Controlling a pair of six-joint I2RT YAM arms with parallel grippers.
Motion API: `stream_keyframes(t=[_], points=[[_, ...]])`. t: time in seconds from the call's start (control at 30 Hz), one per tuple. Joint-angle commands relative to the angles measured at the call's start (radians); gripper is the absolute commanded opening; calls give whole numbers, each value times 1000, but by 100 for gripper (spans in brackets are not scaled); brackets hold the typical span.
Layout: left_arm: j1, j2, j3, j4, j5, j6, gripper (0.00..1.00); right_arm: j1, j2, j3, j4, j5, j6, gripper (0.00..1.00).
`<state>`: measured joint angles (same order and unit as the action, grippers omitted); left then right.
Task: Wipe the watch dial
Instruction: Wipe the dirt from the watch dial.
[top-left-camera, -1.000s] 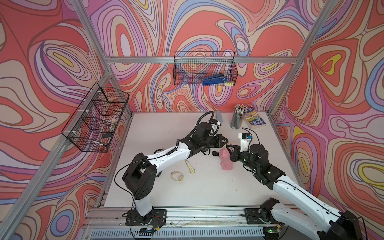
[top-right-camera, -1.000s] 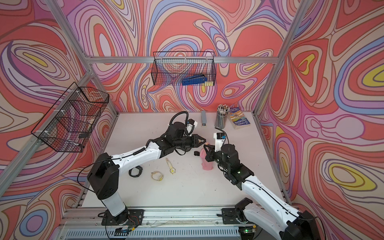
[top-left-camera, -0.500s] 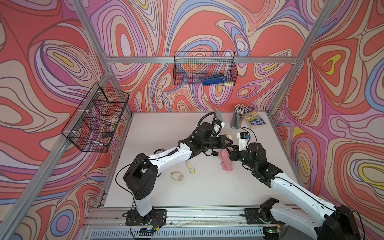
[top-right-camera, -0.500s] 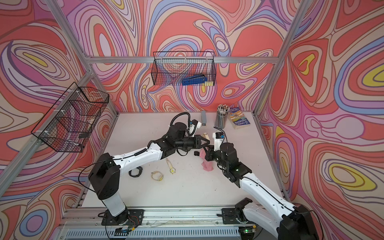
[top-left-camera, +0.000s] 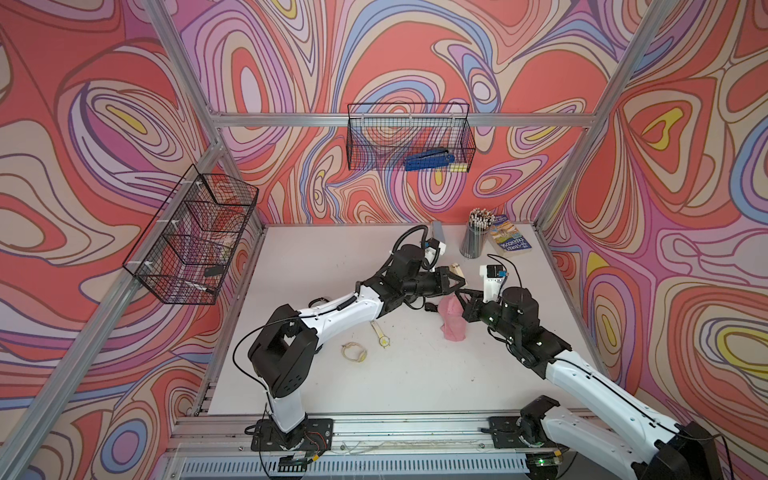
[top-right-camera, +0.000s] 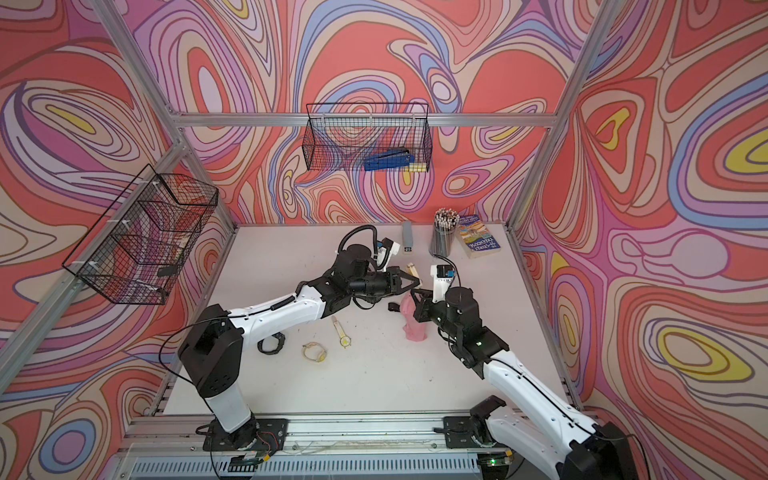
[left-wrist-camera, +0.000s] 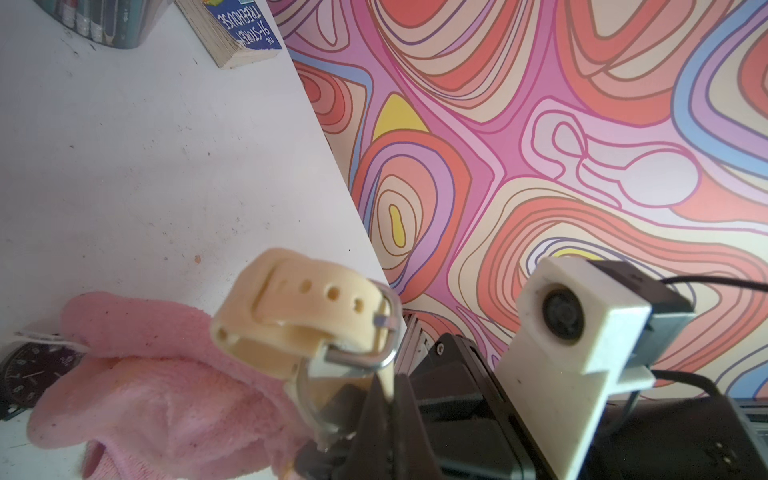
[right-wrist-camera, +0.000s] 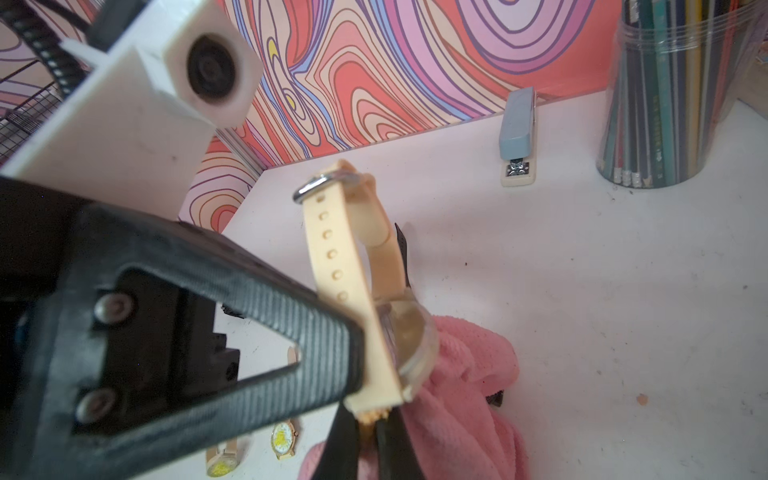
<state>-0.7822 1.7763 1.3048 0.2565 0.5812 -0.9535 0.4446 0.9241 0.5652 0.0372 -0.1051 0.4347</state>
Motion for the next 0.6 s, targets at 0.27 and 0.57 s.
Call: stream_keyframes(t=[0.27,0.57], points=[[30,33,-36,93,44,-161,0,-17,-34,-34,97,-33,8,0],[29,36,-50,184,59,-245,0,-19,57,-27,114,-63,15,0]])
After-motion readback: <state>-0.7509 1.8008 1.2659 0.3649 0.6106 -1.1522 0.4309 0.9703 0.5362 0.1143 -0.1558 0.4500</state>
